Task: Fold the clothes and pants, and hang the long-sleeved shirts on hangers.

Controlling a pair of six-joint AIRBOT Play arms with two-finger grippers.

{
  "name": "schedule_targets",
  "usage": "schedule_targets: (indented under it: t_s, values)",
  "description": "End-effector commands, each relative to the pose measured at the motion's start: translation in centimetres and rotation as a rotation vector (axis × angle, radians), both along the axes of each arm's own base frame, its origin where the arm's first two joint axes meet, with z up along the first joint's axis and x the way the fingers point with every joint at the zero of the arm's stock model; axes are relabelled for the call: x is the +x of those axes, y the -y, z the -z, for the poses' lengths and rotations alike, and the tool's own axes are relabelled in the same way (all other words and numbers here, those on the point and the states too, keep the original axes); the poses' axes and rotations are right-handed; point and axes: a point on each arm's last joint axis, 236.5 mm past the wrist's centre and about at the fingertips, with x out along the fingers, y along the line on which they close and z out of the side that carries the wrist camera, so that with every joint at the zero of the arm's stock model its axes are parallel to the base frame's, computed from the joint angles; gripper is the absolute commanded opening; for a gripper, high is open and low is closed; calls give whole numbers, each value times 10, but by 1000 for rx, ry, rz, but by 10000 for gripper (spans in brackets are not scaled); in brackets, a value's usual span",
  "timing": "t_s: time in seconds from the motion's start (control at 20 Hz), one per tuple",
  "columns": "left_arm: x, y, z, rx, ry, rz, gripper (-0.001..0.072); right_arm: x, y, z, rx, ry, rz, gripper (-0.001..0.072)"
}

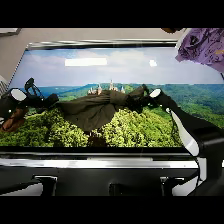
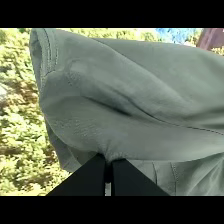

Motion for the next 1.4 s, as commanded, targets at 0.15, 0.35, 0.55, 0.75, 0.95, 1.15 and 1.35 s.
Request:
schedule_targets:
  t_s: [0.15, 0.35, 0.55, 0.75, 0.95, 1.15, 1.35]
  values:
    - [36, -16, -134, 143, 341, 71, 13, 39, 49, -194, -69, 440, -2, 28]
    - [8, -35, -313, 315, 711, 44, 13, -2, 137, -393, -204, 847, 142, 28]
    - [-84, -42, -436, 387, 993, -49, 13, -116, 196, -524, -412, 1137, 294, 28]
    - [-184, -51, -493, 438, 1159, -156, 13, -215, 227, -580, -549, 1281, 495, 28]
    - [-210, -56, -502, 428, 1193, -207, 14, -220, 228, -570, -499, 1213, 535, 28]
    - [-140, -53, -449, 385, 1016, -151, 14, -148, 218, -482, -426, 866, 404, 29]
    - [-27, -45, -325, 291, 675, -65, 14, -53, 194, -343, -371, 445, 215, 29]
